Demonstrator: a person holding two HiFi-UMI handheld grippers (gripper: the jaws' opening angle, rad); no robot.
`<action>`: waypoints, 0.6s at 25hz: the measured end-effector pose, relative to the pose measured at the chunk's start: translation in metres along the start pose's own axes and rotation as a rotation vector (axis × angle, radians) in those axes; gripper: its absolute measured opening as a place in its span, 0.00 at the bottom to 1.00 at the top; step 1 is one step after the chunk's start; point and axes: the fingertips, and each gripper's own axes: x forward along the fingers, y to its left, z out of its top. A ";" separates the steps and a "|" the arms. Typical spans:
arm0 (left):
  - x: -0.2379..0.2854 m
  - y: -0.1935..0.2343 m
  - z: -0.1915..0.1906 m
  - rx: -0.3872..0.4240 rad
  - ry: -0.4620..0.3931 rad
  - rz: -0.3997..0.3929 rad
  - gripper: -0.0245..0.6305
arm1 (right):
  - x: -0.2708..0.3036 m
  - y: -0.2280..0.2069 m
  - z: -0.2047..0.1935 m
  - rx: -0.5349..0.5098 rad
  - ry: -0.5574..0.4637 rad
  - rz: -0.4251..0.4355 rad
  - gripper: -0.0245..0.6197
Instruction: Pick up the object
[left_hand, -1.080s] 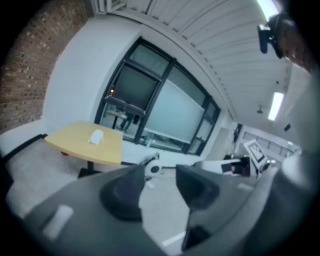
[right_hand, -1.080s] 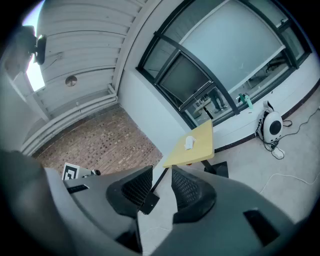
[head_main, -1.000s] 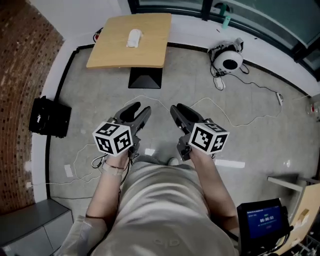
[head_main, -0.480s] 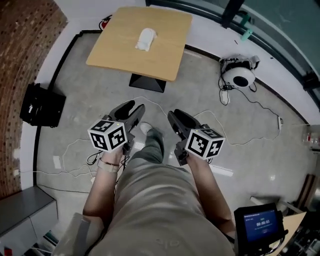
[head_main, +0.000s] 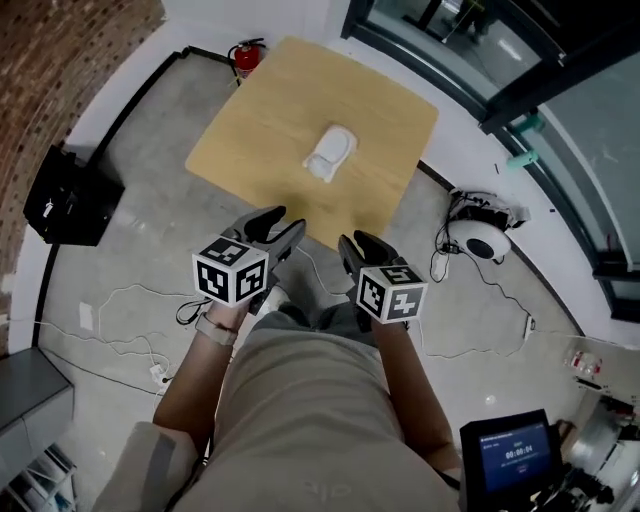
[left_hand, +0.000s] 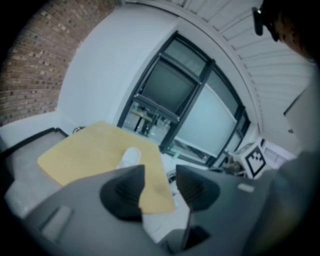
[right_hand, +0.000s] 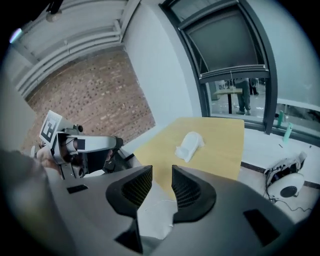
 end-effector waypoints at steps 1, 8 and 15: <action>0.007 0.009 0.004 -0.022 0.005 0.008 0.31 | 0.011 -0.008 0.005 0.007 0.023 0.003 0.19; 0.069 0.076 0.014 -0.089 0.054 0.130 0.31 | 0.109 -0.098 0.024 0.032 0.180 0.017 0.19; 0.178 0.204 0.048 -0.063 0.179 0.349 0.31 | 0.217 -0.177 0.039 -0.173 0.345 0.053 0.19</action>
